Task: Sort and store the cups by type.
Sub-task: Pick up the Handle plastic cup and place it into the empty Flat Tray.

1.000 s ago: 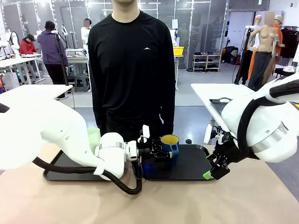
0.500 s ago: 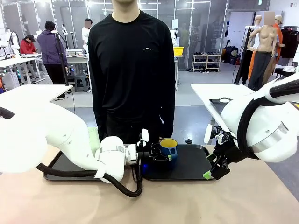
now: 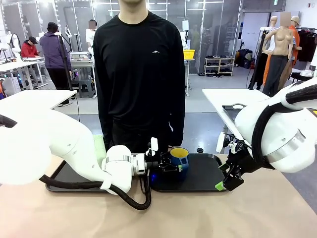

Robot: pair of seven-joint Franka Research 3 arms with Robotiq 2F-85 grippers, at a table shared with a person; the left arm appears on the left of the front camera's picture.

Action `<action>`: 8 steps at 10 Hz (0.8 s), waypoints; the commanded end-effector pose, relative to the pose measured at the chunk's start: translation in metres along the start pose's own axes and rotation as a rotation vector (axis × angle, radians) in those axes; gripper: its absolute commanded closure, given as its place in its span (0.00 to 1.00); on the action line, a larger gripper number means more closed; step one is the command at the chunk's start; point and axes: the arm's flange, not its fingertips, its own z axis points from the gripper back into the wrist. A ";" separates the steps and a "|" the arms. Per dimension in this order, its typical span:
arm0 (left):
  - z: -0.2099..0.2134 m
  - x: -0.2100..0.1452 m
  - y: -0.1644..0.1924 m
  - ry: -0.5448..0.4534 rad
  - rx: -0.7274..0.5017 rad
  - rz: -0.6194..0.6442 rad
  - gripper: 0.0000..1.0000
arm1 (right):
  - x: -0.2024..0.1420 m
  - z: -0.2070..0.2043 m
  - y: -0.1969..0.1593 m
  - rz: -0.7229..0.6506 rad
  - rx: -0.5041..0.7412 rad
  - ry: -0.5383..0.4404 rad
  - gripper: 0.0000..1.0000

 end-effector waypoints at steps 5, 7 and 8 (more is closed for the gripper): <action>0.005 -0.009 -0.007 0.035 -0.019 0.028 0.00 | -0.001 -0.001 -0.001 0.006 0.001 0.003 0.00; 0.011 -0.009 -0.010 0.038 0.015 0.013 0.00 | -0.001 -0.001 -0.001 0.006 0.001 0.003 0.00; 0.015 -0.010 -0.010 0.040 0.034 0.019 0.00 | -0.001 -0.001 -0.001 0.006 0.001 0.003 0.00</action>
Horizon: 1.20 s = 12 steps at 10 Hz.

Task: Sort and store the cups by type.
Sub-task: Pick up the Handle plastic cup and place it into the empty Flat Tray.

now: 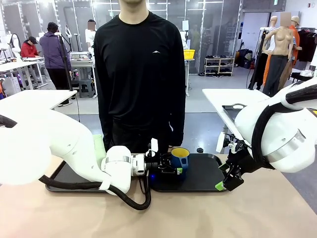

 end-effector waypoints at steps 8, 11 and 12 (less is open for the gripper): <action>0.023 -0.001 -0.034 0.052 0.116 0.034 0.00 | -0.001 -0.001 -0.001 0.006 0.001 0.003 0.00; 0.025 -0.004 -0.052 0.080 0.098 0.047 0.00 | -0.001 -0.001 -0.001 0.006 0.001 0.003 0.00; 0.027 -0.004 -0.055 0.087 0.118 0.045 0.00 | -0.001 -0.001 -0.001 0.006 0.001 0.003 0.00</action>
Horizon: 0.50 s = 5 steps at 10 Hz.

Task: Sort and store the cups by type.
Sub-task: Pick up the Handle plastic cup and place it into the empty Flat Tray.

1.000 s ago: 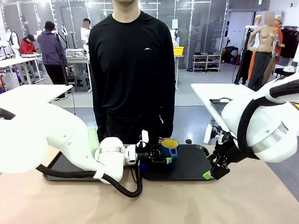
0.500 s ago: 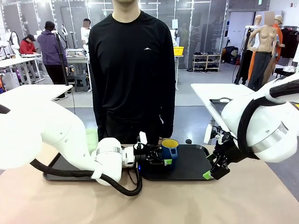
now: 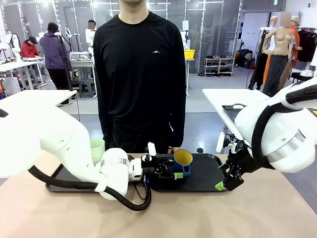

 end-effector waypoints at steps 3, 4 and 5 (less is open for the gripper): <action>0.017 -0.007 -0.018 0.022 0.111 -0.003 0.00 | -0.001 -0.001 -0.001 0.005 0.001 0.003 0.00; 0.016 -0.008 -0.020 0.011 0.114 0.006 0.00 | -0.001 -0.001 -0.001 0.005 0.001 0.003 0.00; 0.016 -0.008 -0.022 0.011 0.112 -0.002 0.00 | -0.001 -0.001 -0.001 0.005 0.001 0.003 0.00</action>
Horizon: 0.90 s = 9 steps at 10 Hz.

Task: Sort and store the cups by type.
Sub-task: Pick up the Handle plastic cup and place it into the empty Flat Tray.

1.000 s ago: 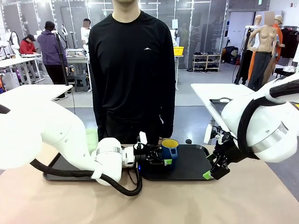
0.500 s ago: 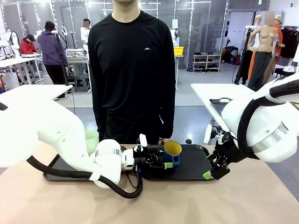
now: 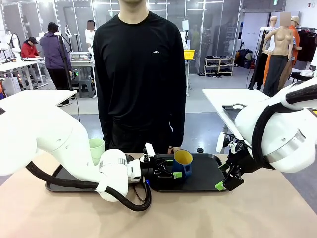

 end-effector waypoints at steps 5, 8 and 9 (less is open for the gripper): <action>0.022 -0.010 -0.033 0.067 0.069 -0.028 0.00 | -0.001 -0.001 -0.001 0.006 0.001 0.003 0.00; 0.041 -0.010 -0.046 0.077 0.116 -0.065 0.00 | -0.001 -0.001 -0.001 0.006 0.001 0.003 0.00; 0.047 -0.010 -0.048 0.081 0.141 -0.068 0.00 | -0.001 -0.001 -0.001 0.006 0.001 0.003 0.00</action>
